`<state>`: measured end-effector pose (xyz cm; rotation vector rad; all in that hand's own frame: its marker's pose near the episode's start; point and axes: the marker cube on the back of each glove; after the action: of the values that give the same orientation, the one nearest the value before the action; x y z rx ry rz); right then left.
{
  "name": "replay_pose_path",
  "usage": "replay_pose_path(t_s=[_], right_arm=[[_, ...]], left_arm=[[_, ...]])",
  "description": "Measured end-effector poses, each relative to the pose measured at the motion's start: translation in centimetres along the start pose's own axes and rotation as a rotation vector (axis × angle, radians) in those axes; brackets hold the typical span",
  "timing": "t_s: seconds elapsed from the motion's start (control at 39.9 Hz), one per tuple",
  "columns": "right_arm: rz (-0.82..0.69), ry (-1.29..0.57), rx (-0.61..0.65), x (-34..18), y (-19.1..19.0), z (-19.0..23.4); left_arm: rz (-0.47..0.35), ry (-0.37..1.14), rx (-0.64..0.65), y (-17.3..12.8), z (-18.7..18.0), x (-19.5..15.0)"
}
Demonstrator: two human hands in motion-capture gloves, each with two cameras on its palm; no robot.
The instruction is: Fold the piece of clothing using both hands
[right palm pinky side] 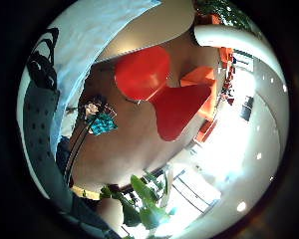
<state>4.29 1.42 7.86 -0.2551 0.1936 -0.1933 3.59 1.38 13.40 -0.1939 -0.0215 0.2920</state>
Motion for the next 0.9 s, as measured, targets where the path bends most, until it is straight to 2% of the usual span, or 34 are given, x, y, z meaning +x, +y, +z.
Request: replay_pose_path(t_s=[0.08, 0.15, 0.23, 0.3, 0.4, 0.48, 0.55, 0.65, 0.7, 0.75, 0.83, 0.9], right_arm=[[0.024, 0.014, 0.032, 0.3, 1.7, -2.5], [0.058, 0.041, 0.077, 0.8, 1.9, -4.9], [0.099, 0.061, 0.124, 1.3, 0.9, -7.3], [0.152, 0.072, 0.16, 1.9, -1.9, -9.2], [0.213, 0.055, 0.148, 2.9, -7.3, -9.5], [0.258, -0.013, 0.075, 2.9, -10.7, -8.4], [0.296, -0.083, -0.027, 1.9, -12.1, -7.0], [0.318, -0.118, -0.07, 1.5, -14.3, -4.4], [0.33, -0.132, -0.016, 1.5, -15.6, -3.4], [0.354, -0.136, 0.104, 1.7, -16.4, -3.1], [0.389, -0.144, 0.275, 2.0, -16.1, -3.7], [0.412, -0.144, 0.421, 2.6, -15.3, -5.0]], left_arm=[[0.018, 0.014, 0.037, 1.0, -2.8, 0.2], [0.001, 0.01, 0.069, 0.7, -5.2, -0.3], [-0.056, -0.042, 0.091, -1.3, -6.9, -1.3], [-0.134, -0.112, 0.086, -4.9, -7.6, -2.7], [-0.213, -0.147, 0.02, -10.1, -6.1, -4.2], [-0.273, -0.163, -0.021, -13.3, -4.1, -5.0], [-0.353, -0.153, -0.098, -14.1, -2.7, -5.0], [-0.399, -0.129, -0.147, -15.4, -0.4, -5.6], [-0.423, -0.115, -0.126, -16.3, 0.7, -6.3], [-0.456, -0.1, -0.083, -16.6, 1.1, -6.8], [-0.491, -0.095, 0.022, -16.1, 0.1, -7.3], [-0.485, -0.107, 0.136, -15.5, -1.5, -7.5]])
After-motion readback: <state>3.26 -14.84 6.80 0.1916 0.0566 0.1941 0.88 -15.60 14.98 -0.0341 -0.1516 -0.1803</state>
